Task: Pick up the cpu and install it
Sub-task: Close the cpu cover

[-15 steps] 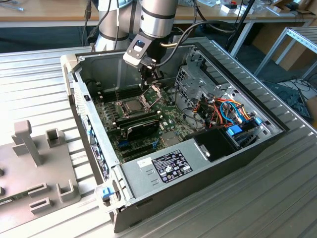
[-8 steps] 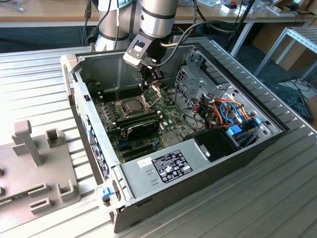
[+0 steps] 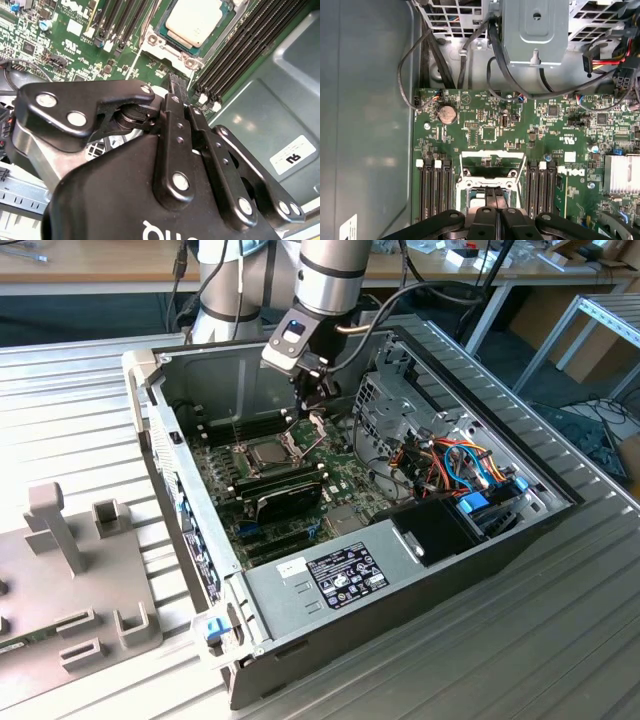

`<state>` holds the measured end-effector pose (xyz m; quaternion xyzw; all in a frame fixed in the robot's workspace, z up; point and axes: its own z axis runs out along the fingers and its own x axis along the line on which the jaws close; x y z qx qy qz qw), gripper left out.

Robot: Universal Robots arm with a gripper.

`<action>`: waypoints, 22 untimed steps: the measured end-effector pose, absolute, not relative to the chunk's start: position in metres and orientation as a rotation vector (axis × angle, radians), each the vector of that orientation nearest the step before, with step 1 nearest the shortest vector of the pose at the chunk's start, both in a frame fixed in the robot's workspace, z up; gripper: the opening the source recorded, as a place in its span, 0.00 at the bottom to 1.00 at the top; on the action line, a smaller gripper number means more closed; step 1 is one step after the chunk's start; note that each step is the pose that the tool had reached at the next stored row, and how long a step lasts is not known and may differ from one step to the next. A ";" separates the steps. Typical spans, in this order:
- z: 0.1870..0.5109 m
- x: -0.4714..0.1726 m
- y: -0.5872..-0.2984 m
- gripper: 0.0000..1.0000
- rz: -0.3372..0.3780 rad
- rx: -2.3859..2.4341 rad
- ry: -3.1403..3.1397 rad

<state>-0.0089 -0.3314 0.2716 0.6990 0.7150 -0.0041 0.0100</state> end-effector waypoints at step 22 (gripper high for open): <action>0.272 -0.003 -0.331 0.11 -0.013 2.182 2.232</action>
